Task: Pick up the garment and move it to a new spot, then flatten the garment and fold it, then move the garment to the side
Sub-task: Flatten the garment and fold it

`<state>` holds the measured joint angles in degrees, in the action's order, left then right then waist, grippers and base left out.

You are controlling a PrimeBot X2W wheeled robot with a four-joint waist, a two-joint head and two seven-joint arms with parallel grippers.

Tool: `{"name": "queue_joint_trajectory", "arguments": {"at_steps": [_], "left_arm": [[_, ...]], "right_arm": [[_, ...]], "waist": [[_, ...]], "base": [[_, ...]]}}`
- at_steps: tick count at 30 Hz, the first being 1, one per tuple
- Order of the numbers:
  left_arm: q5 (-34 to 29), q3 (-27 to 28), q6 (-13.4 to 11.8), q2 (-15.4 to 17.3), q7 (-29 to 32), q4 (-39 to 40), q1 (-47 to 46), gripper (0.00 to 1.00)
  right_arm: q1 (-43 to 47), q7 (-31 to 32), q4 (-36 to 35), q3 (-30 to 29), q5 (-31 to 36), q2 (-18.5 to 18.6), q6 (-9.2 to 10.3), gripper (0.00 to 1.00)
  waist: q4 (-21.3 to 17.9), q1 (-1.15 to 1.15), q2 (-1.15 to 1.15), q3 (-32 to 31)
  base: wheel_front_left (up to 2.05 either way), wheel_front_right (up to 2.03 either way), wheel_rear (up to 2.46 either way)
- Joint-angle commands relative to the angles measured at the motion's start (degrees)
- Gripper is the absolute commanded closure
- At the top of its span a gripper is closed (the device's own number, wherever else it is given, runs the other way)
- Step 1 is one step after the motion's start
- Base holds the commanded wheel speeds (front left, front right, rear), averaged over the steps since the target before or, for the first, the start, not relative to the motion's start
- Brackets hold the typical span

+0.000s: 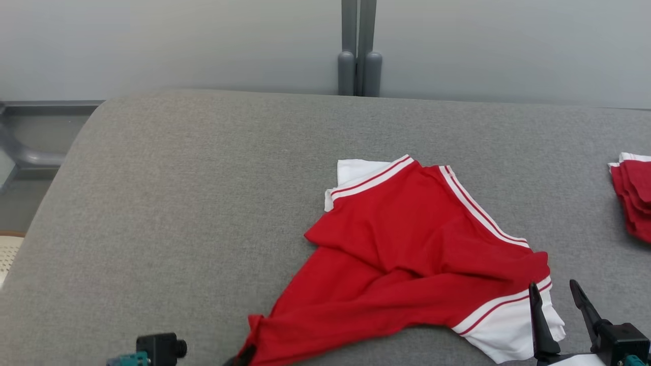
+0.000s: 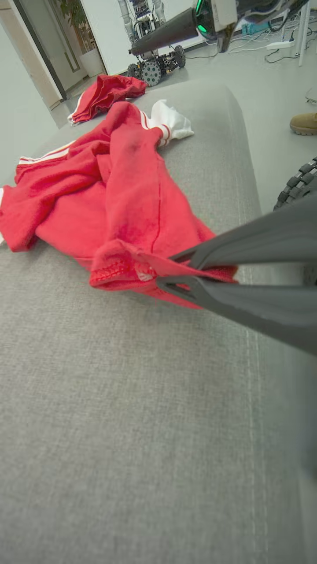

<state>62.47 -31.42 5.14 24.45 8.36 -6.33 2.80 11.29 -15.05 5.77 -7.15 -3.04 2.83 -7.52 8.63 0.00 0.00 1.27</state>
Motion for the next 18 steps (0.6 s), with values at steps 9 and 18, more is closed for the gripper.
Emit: {"name": "queue_joint_trajectory", "arguments": {"at_steps": [9,18], "left_arm": [[1.9,-3.7,2.4,-5.7,-7.3,-8.0,4.3,0.61],[0.1,-5.1,2.4,-4.7,-13.4,-7.7,2.0,0.07]], "right_arm": [[0.1,-0.2,0.2,-0.5,0.8,0.2,0.07,0.00],[1.2,-0.2,0.3,-0.5,0.9,0.1,0.07,0.00]], "waist": [[2.3,0.00,0.00,-0.6],[2.6,0.00,0.00,-1.0]], "base": [[0.00,0.00,0.00],[0.00,0.00,0.00]]}}
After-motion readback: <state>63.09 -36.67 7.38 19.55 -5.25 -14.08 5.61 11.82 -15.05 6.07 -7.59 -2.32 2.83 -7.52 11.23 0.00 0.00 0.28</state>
